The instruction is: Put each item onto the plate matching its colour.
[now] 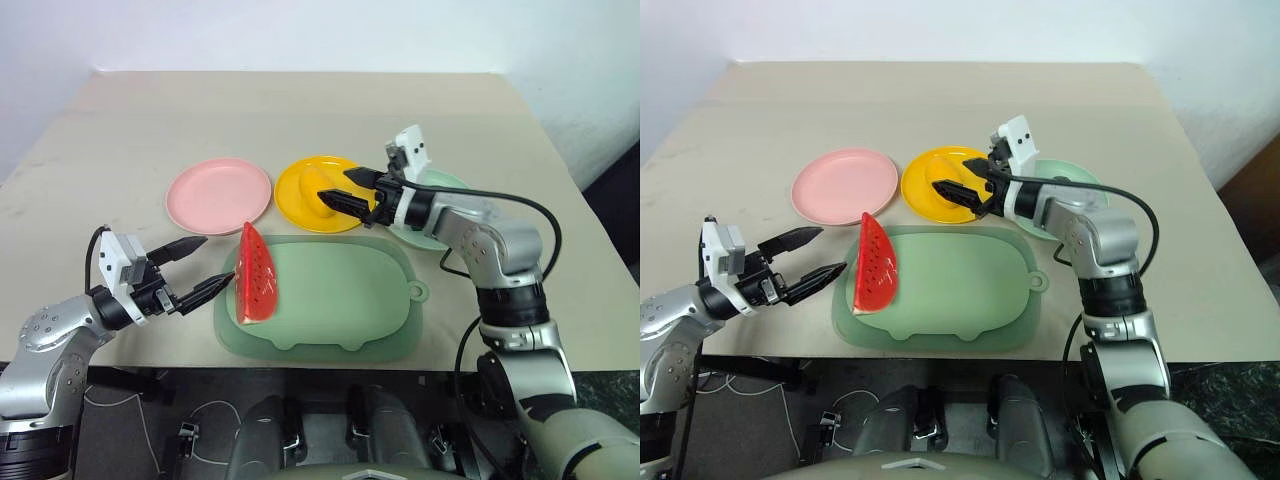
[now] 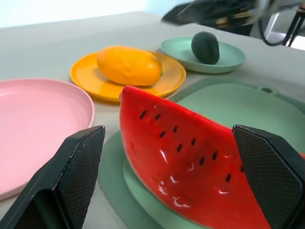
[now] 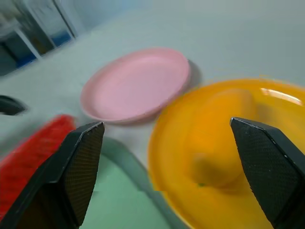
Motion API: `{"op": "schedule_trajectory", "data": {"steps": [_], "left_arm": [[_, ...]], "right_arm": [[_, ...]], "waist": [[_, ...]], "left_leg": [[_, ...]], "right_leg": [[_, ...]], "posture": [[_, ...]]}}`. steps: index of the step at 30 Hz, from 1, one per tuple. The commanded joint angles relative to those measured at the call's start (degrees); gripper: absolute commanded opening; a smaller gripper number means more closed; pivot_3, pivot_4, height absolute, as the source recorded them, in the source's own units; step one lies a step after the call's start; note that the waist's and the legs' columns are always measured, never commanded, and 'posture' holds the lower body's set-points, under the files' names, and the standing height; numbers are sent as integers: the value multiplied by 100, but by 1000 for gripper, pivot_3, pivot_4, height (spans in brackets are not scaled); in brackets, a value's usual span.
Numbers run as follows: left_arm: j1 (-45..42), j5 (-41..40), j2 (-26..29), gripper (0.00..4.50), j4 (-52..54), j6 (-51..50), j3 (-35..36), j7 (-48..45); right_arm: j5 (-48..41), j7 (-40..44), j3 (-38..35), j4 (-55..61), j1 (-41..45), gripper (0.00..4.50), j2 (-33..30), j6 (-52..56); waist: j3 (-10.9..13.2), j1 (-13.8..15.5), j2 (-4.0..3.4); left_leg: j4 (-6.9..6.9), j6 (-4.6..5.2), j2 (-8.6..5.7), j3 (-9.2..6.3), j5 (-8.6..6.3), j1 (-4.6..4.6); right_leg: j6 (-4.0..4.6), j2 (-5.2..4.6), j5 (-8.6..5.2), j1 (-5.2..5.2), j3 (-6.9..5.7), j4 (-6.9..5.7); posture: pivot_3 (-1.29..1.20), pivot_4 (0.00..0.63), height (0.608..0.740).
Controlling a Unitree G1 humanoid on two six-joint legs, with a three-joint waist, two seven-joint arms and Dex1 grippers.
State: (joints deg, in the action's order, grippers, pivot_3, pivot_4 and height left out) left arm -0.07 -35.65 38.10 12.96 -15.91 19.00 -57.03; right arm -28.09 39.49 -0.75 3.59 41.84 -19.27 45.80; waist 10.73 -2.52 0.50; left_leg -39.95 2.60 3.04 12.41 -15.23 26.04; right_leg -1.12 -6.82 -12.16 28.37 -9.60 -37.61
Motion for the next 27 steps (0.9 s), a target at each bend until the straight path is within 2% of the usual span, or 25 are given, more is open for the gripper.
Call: {"op": "schedule_trajectory", "data": {"steps": [1, 4, 8, 18, 27], "left_arm": [[-48, -96, 67, 4500, 162, -21, 81, 23], [-111, -98, 76, 4500, 160, -73, 45, 28], [-239, -129, 66, 4500, 167, -163, 9, 44], [-196, -294, 111, 4500, 523, -508, -10, 14], [177, -727, 5, 4500, 1613, -1606, 46, 1138]], "right_arm": [[-250, 203, -97, 1150, -573, 4465, -185, -298], [68, 555, 188, 1699, -1426, 4465, -540, -997], [-171, 753, 187, 2087, -2093, 4465, -792, -1007], [-577, 379, 20, 2262, -1978, 4465, -769, -613], [-890, 489, -66, 2537, -2101, 4465, -1142, -534]], "waist": [[-1, 2, 2], [-3, 37, 5], [-3, 33, 5], [-3, 35, 6], [-3, 56, 7]], "left_leg": [[0, 0, 0, -1, 0, -2], [1, 0, -1, -6, -1, -3], [-2, -1, -1, -4, 0, -3], [-3, -1, -1, -8, 0, -12], [-5, 1, -1, -11, 0, -23]], "right_leg": [[0, 0, 0, -2, 0, 1], [0, 0, -1, -7, -3, 6], [1, -1, -1, -8, -2, 8], [3, -2, -2, -15, 0, 8], [3, -2, -2, -29, 0, 11]], "posture": [[0, 150, 696], [0, 150, 696], [0, 150, 696], [0, 150, 696], [0, 150, 696]]}}
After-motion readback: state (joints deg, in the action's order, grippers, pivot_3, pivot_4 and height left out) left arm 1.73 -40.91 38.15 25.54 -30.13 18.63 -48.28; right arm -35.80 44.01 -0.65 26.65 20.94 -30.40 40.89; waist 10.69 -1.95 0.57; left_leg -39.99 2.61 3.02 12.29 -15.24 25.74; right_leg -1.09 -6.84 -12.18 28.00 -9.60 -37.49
